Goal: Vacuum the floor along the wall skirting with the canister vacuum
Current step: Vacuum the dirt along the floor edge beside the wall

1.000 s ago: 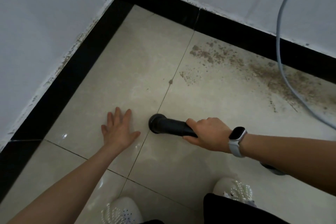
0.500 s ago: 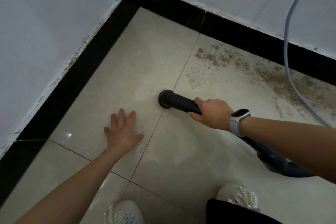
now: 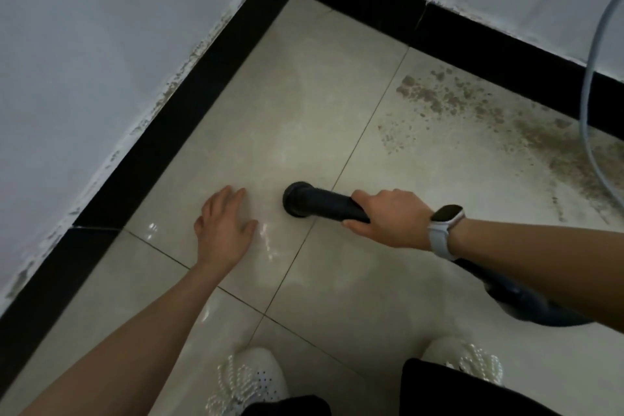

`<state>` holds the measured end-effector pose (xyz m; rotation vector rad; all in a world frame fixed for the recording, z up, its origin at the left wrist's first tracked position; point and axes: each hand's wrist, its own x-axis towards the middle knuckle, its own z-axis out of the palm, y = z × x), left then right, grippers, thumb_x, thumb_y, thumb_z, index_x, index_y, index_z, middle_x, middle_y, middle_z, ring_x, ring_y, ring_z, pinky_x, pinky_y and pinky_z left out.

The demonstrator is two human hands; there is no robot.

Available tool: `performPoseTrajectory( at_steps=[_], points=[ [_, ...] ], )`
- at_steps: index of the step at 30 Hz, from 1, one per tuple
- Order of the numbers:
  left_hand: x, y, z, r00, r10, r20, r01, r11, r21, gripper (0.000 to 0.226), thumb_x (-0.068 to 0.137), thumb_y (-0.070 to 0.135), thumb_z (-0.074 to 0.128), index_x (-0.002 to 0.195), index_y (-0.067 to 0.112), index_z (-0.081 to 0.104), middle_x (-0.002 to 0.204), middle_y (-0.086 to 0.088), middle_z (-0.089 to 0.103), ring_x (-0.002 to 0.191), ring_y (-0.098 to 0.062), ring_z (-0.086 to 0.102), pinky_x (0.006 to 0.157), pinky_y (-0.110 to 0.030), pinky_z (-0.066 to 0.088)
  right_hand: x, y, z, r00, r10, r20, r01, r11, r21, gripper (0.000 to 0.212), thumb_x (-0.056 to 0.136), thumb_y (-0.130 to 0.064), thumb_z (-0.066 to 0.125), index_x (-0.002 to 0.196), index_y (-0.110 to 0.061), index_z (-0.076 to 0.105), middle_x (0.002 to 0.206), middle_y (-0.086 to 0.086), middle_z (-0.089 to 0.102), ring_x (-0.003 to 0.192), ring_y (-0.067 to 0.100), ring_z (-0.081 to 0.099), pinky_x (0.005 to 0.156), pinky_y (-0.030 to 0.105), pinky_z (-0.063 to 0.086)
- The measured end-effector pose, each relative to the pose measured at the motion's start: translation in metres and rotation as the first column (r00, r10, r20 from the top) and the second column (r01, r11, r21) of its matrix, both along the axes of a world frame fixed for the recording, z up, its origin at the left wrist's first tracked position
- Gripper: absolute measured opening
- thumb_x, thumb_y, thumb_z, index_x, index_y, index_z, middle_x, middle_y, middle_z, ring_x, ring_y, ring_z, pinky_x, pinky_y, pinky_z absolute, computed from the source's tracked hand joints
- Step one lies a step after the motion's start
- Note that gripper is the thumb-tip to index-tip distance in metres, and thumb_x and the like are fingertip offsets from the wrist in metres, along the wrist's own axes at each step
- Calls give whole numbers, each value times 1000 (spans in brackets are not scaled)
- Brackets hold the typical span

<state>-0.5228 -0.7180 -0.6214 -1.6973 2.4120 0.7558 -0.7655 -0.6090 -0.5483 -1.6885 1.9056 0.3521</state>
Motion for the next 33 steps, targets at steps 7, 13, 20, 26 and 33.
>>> performPoseTrajectory(
  at_steps=[7, 13, 20, 26, 33],
  points=[
    [29, -9, -1, 993, 93, 68, -94, 996, 2, 64, 88, 32, 62, 145, 22, 34, 156, -6, 19, 142, -26, 14, 110, -48, 19, -40, -52, -6, 963, -242, -120, 223, 962, -158, 44, 96, -49, 43, 122, -13, 47, 88, 8, 57, 74, 28, 56, 61, 32, 39],
    [48, -6, -4, 989, 102, 104, -106, 994, 31, 63, 90, 33, 59, 146, 22, 33, 157, -7, 16, 143, -28, 11, 113, -50, 16, 61, 3, 0, 969, 208, 135, -210, 978, 4, 42, 97, -48, 40, 124, -17, 44, 107, 9, 64, 90, 28, 62, 69, 31, 42],
    [73, -4, -4, 990, 48, 135, -50, 999, 11, 60, 90, 32, 60, 144, 23, 36, 157, -8, 17, 143, -29, 12, 113, -52, 18, 67, 6, -3, 957, 282, 65, -279, 959, -57, 43, 98, -50, 37, 125, -17, 41, 105, 9, 65, 86, 27, 62, 65, 29, 38],
    [84, -2, -3, 987, 68, 143, -75, 996, 41, 60, 91, 31, 58, 145, 23, 34, 157, -7, 16, 143, -29, 11, 113, -51, 19, 120, 21, 4, 902, 389, 188, -395, 919, -7, 40, 98, -44, 41, 125, -14, 43, 100, 9, 64, 67, 19, 46, 61, 29, 35],
    [85, 4, -2, 990, 22, 139, -29, 999, 46, 62, 91, 34, 57, 147, 26, 30, 158, -5, 13, 144, -27, 8, 114, -50, 15, 52, -11, 5, 988, 134, -81, -139, 989, -58, 44, 96, -50, 39, 125, -17, 42, 108, 11, 64, 93, 31, 62, 68, 32, 39]
  ],
)
